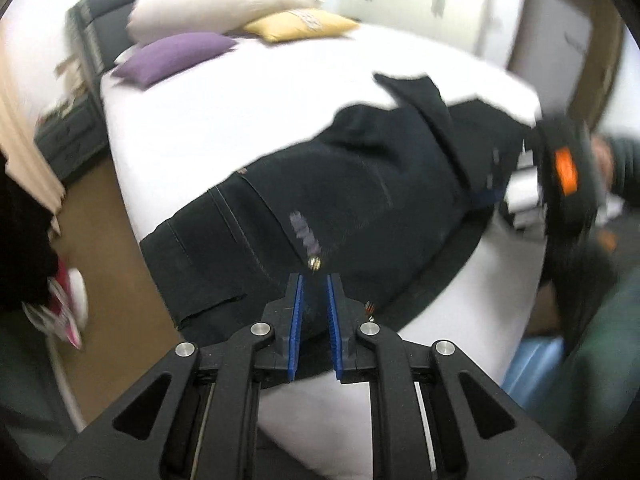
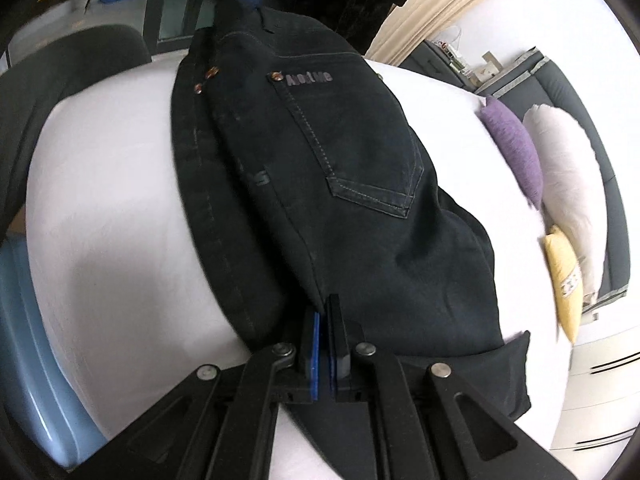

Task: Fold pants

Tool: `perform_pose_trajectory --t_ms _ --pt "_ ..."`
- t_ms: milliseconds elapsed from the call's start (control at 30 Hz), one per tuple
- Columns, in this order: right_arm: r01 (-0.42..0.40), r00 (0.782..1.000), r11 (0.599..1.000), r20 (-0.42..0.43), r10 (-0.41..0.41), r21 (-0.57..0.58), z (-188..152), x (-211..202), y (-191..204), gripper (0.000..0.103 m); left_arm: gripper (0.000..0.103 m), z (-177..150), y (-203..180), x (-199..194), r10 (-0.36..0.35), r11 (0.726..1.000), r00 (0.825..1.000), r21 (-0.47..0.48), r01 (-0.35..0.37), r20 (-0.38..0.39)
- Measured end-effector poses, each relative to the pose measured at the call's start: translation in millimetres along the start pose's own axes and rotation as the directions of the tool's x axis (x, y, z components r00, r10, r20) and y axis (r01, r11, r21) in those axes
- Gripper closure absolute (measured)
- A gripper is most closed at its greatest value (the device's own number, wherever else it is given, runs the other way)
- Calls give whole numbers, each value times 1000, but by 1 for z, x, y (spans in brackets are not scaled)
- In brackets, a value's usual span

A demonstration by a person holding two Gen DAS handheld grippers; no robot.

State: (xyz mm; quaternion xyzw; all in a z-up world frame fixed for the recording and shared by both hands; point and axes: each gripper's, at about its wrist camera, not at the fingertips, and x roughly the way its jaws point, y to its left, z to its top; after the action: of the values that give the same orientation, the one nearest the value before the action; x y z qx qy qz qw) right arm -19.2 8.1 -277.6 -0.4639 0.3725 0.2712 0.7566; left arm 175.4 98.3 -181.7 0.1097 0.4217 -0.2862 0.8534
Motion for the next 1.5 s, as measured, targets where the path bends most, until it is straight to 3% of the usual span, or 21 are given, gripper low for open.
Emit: perform_pose_trajectory --t_ms 133,300,433,767,933,1000,1100,1200,1333,1433,1500 --pt "18 1000 1000 0 -18 -2 -3 -4 5 98 91 -2 -9 16 2 1000 999 -12 -2 -47" --pt "35 999 999 0 -35 -28 -3 -5 6 98 91 -9 -11 37 -45 998 993 -55 39 -108" --pt "54 998 997 -6 -55 -53 -10 -5 15 98 91 -19 -17 59 -25 1000 981 -1 25 -192" --pt "111 993 992 -23 -113 -64 -12 -18 28 98 91 -19 -17 52 4 999 978 37 4 -208" --pt "86 995 996 -50 -88 -33 -19 -7 36 98 91 -19 -24 58 45 996 977 83 -29 -209" --pt "83 995 997 -49 -83 -4 -18 -7 34 98 91 -12 -27 48 65 996 984 75 -54 -163" --pt "81 996 997 -41 -80 11 -18 -8 32 98 91 10 -36 29 36 998 997 44 -33 -67" --pt "98 994 995 -41 -98 -8 -18 -7 36 98 91 32 -52 37 -12 1000 999 28 13 -38" --pt "117 993 993 -34 -117 -15 -21 -9 42 98 91 45 -86 74 -65 996 994 52 69 -83" --pt "122 992 992 -31 -123 -20 -22 -10 44 98 91 32 -98 115 -84 995 975 27 92 -206" --pt "117 993 993 -32 -118 -21 -23 -11 45 98 92 25 -101 117 -59 997 983 34 66 -175"
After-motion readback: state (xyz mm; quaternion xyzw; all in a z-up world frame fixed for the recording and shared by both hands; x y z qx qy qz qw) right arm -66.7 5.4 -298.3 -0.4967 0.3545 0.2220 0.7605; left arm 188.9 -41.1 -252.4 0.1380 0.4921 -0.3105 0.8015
